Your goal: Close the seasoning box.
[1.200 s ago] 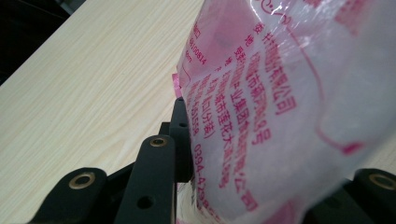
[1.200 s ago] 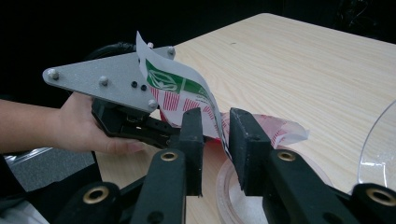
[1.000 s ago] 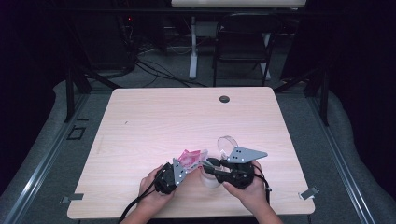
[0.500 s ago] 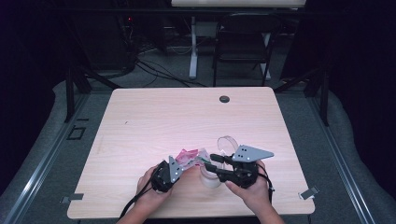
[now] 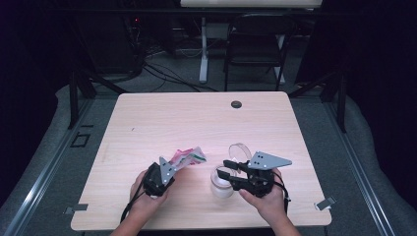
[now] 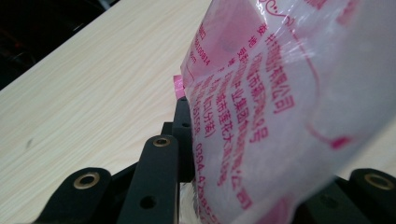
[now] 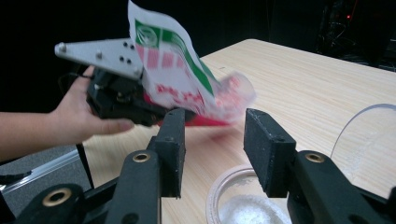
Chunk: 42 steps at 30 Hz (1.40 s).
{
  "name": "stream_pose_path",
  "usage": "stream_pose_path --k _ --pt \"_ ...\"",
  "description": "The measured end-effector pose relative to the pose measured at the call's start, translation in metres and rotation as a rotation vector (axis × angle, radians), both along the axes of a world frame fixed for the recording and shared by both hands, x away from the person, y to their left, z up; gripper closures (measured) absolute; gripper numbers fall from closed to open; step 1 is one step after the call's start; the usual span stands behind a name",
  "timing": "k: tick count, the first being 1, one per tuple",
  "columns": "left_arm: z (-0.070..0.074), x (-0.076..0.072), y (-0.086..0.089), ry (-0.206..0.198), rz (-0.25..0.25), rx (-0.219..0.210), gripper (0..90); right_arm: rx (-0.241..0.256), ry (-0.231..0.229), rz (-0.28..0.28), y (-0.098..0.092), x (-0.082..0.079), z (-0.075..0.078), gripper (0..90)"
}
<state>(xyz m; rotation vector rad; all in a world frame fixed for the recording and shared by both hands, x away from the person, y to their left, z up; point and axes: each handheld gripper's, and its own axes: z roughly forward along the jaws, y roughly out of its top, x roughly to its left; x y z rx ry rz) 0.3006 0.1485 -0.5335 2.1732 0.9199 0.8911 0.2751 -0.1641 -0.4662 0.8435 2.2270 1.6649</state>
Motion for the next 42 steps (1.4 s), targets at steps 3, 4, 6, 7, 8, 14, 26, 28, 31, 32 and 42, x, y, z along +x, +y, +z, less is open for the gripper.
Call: stream_pose_path --k 3,4,6,7,8,14,26,28,31,32,42 --pt "0.002 0.003 0.018 0.002 0.05 -0.003 73.7 -0.003 0.002 -0.004 -0.001 0.001 -0.001 58.9" --pt "0.002 0.003 0.024 0.003 0.068 -0.003 73.7 -0.001 0.003 -0.007 -0.001 0.001 -0.001 58.9" --pt "0.004 0.005 0.035 0.003 0.101 -0.011 73.7 -0.007 0.005 -0.008 -0.001 0.001 -0.001 58.9" --pt "0.005 0.006 0.042 0.001 0.122 -0.011 73.6 -0.005 0.006 -0.006 -0.001 0.002 -0.002 58.9" --pt "0.006 0.007 0.046 0.001 0.135 -0.015 73.6 -0.006 0.007 -0.005 0.0 0.002 -0.002 58.9" --pt "0.008 0.01 0.079 -0.006 0.239 0.017 73.3 -0.007 0.006 -0.009 -0.001 0.002 -0.002 58.9" --pt "-0.012 0.013 0.126 0.021 0.458 0.025 72.5 -0.017 0.011 -0.012 0.0 0.003 -0.005 58.9" --pt "-0.015 0.015 0.128 0.031 0.477 0.029 72.3 -0.014 0.012 -0.013 0.0 0.003 -0.005 58.9" --pt "-0.02 0.017 0.129 0.05 0.486 0.046 71.3 -0.011 0.012 -0.014 -0.001 0.003 -0.005 58.9" --pt "-0.021 0.017 0.128 0.047 0.482 0.056 70.4 -0.01 0.012 -0.013 -0.001 0.003 -0.005 58.9" --pt "-0.023 0.012 0.113 0.021 0.398 0.056 43.2 -0.009 0.012 -0.017 -0.002 0.003 -0.005 59.0"
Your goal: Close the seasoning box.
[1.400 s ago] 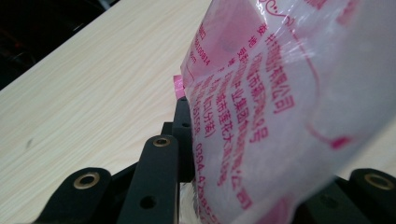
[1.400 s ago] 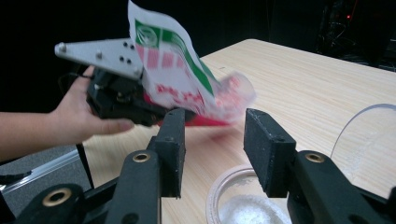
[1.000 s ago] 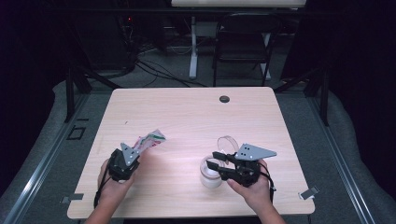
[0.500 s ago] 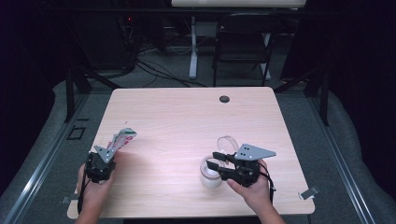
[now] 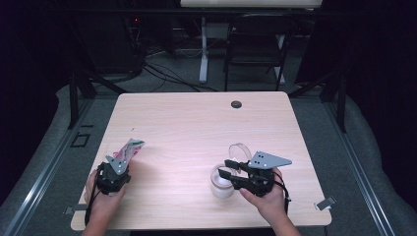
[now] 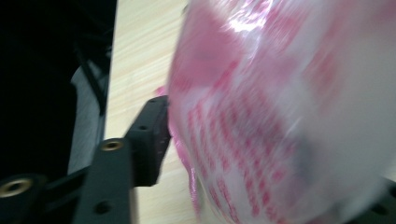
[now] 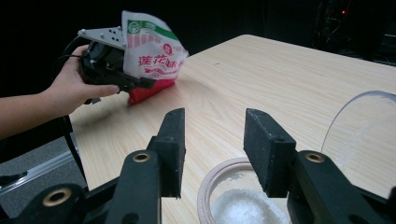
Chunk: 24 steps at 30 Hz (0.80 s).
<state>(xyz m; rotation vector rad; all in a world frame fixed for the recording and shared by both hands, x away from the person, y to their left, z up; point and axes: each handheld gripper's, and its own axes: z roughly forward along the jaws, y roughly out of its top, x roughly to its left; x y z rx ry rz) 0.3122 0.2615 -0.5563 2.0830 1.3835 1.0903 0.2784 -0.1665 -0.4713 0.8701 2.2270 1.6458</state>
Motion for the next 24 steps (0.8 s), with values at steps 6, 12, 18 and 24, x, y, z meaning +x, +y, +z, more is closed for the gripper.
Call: stream_pose_path --k 6,12,18,24 --pt "0.0009 -0.0019 -0.0072 0.002 -0.08 -0.027 30.6 -0.004 0.002 -0.002 0.0003 0.0008 -0.0015 59.0" --pt "0.0007 -0.0032 -0.0066 0.003 -0.109 -0.072 28.5 -0.001 0.004 0.0 0.0009 0.0012 -0.002 59.0" --pt "0.0027 -0.0047 -0.0056 0.006 -0.101 -0.117 28.0 0.001 0.003 -0.002 0.0005 0.001 -0.0011 59.0" --pt "0.005 -0.0064 -0.0092 0.0 -0.13 -0.12 28.1 -0.009 0.001 -0.004 -0.0009 0.0014 -0.0014 58.9"
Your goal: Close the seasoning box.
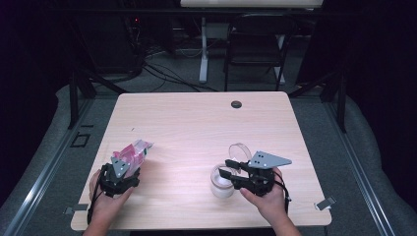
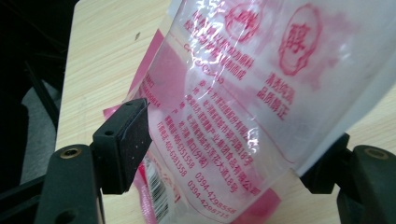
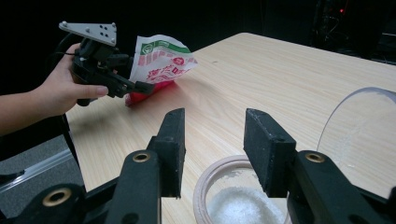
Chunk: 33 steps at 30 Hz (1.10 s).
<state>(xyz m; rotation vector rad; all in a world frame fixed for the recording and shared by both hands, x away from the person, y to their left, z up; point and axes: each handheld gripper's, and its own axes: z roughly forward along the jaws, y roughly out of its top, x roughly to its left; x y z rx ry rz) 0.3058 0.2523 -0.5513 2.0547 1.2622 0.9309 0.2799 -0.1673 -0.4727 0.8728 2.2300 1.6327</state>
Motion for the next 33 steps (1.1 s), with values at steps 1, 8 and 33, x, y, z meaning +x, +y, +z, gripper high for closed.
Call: stream_pose_path --k 1,8,33 --pt "0.001 0.0 -0.001 -0.001 -0.002 0.0 28.2 0.0 0.001 0.001 0.0 0.0 0.0 58.9" --pt "0.008 -0.005 -0.006 -0.017 -0.017 -0.021 28.5 0.005 -0.003 0.002 0.001 -0.001 0.0 58.9" --pt "0.023 -0.019 -0.063 -0.013 -0.208 -0.086 29.2 0.0 -0.008 0.001 0.001 -0.002 0.003 58.4"
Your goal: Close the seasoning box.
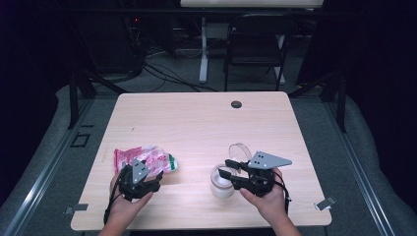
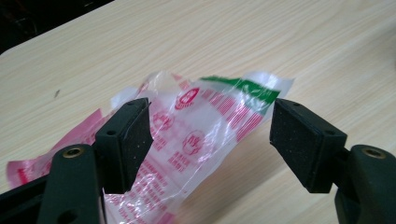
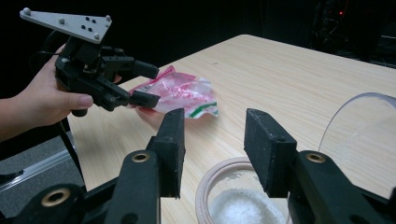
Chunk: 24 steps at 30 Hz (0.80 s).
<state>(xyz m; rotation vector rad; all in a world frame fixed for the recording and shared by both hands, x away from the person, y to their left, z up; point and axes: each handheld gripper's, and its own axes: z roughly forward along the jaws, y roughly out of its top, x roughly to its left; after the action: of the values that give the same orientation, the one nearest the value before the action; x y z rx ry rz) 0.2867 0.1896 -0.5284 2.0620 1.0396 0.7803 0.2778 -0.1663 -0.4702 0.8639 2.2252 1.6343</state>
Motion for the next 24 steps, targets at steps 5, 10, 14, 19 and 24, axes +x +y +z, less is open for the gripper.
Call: stream_pose_path --k 5,10,14,19,24 --pt "0.0 -0.002 -0.012 0.015 -0.029 0.002 30.5 0.002 -0.004 -0.001 0.0 -0.001 0.002 58.5" --pt "0.002 -0.006 -0.027 0.029 -0.075 -0.009 34.3 0.001 -0.002 -0.008 -0.004 0.0 0.004 59.2" --pt "0.001 -0.01 -0.034 0.028 -0.098 -0.016 38.5 0.005 -0.004 -0.016 -0.009 -0.001 0.008 61.7" --pt "0.001 -0.014 -0.031 0.03 -0.1 -0.041 46.3 -0.03 -0.027 -0.037 -0.012 -0.002 0.013 65.4" --pt "0.001 -0.015 -0.022 0.04 -0.102 -0.061 50.6 -0.041 -0.025 -0.048 -0.018 -0.002 0.016 70.8"
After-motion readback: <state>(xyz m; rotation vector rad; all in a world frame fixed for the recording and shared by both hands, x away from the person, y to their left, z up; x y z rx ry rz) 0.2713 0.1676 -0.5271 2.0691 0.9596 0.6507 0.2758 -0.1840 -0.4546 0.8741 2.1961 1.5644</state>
